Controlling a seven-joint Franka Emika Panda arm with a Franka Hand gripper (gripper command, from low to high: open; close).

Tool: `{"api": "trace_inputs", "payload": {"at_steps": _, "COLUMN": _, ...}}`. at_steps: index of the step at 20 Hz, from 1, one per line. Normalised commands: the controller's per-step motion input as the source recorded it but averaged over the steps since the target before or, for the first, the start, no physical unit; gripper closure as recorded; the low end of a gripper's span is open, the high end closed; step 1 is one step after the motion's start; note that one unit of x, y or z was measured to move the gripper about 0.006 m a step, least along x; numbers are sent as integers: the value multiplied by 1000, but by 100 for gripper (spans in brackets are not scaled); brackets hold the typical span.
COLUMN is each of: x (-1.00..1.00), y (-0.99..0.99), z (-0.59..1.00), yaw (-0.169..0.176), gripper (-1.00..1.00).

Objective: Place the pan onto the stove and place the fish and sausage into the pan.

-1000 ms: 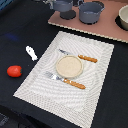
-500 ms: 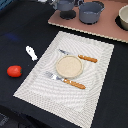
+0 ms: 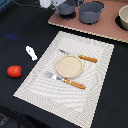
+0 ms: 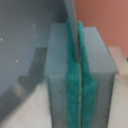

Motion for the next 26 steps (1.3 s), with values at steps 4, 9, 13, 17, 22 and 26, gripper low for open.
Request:
{"api": "trace_inputs", "payload": {"at_steps": 4, "x": 243, "y": 281, "z": -175, "yaw": 0, "gripper": 100}}
{"api": "trace_inputs", "payload": {"at_steps": 9, "x": 161, "y": 181, "z": -44, "yaw": 0, "gripper": -100}}
{"api": "trace_inputs", "payload": {"at_steps": 13, "x": 141, "y": 36, "z": 316, "yaw": -17, "gripper": -100}}
{"api": "trace_inputs", "payload": {"at_steps": 17, "x": 18, "y": 33, "z": 721, "yaw": -29, "gripper": -100}}
{"api": "trace_inputs", "payload": {"at_steps": 22, "x": 0, "y": -62, "z": 948, "yaw": -15, "gripper": -100}}
{"api": "trace_inputs", "payload": {"at_steps": 26, "x": -19, "y": -661, "z": 864, "yaw": -6, "gripper": -100}}
